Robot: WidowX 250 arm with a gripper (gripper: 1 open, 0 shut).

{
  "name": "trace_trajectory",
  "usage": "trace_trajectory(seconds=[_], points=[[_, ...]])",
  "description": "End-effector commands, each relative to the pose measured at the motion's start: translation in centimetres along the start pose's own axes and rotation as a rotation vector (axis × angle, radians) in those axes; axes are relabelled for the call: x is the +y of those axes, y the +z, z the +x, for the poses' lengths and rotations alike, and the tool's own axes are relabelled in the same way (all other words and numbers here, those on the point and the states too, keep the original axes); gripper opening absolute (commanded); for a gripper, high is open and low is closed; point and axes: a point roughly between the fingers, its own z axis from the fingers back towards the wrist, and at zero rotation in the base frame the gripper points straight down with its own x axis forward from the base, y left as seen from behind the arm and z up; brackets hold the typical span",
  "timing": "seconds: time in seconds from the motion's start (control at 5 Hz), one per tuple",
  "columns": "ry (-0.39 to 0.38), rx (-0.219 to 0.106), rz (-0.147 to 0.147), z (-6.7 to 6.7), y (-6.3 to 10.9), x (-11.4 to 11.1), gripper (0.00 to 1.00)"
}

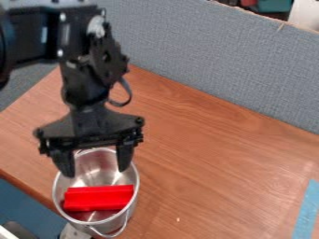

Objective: Put the red object in the metal pot

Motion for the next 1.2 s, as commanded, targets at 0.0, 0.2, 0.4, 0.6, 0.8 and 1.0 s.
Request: trace_trajectory(seconds=[0.0,0.2,0.4,0.6,0.8,1.0], points=[[0.089,-0.026,-0.033,1.5,2.6,-0.7,1.00],[0.210,-0.013,-0.037,2.0,3.4,-1.0,1.00],[0.314,-0.006,-0.014,2.2,3.0,-1.2,1.00],[0.524,0.001,-0.002,5.4,2.6,-0.5,1.00],[0.653,0.007,0.021,5.9,2.0,0.0,1.00],[0.527,-0.006,0.025,4.4,1.7,-2.9,1.00]])
